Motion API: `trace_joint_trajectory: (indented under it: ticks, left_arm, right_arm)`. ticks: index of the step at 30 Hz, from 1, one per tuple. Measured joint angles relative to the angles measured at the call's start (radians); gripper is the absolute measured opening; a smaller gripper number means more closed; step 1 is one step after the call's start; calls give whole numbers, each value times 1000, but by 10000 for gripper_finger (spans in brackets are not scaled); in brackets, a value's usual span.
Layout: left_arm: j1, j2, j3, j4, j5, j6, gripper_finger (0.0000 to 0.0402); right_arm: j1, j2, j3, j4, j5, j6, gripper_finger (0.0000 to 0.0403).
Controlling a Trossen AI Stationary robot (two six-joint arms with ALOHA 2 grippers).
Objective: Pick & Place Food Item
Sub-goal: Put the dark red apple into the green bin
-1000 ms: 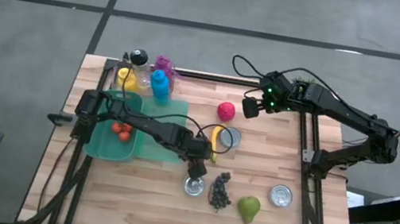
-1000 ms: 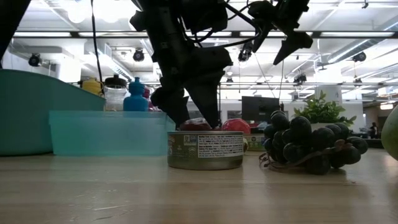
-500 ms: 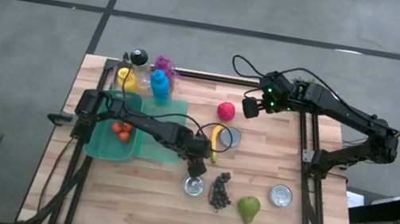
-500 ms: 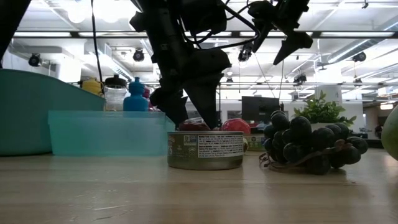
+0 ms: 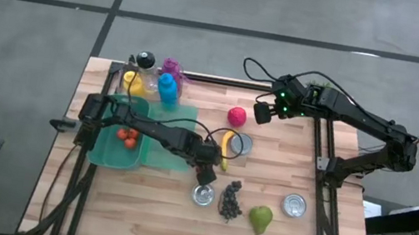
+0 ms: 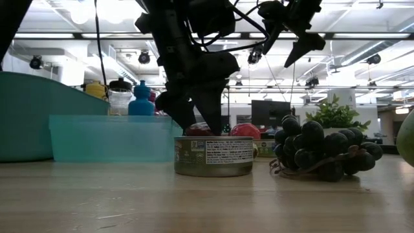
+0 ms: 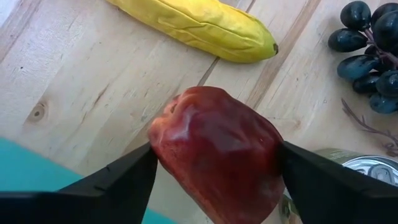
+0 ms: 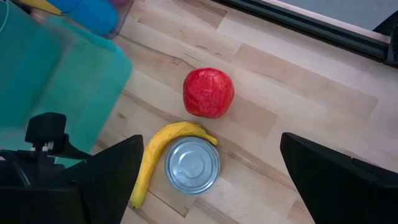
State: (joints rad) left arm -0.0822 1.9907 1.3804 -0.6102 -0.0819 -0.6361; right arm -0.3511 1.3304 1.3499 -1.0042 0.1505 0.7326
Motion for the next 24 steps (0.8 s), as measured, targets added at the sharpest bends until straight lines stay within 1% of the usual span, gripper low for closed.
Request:
trace_joint_trajectory:
  ticks: [8, 24]
  left_arm:
    - [0, 0, 0, 0, 3, 0, 295]
    - [1, 0, 0, 0, 23, -13, 296]
  right_arm:
    - [0, 0, 0, 0, 0, 0, 378]
    - [0, 0, 0, 0, 0, 0, 378]
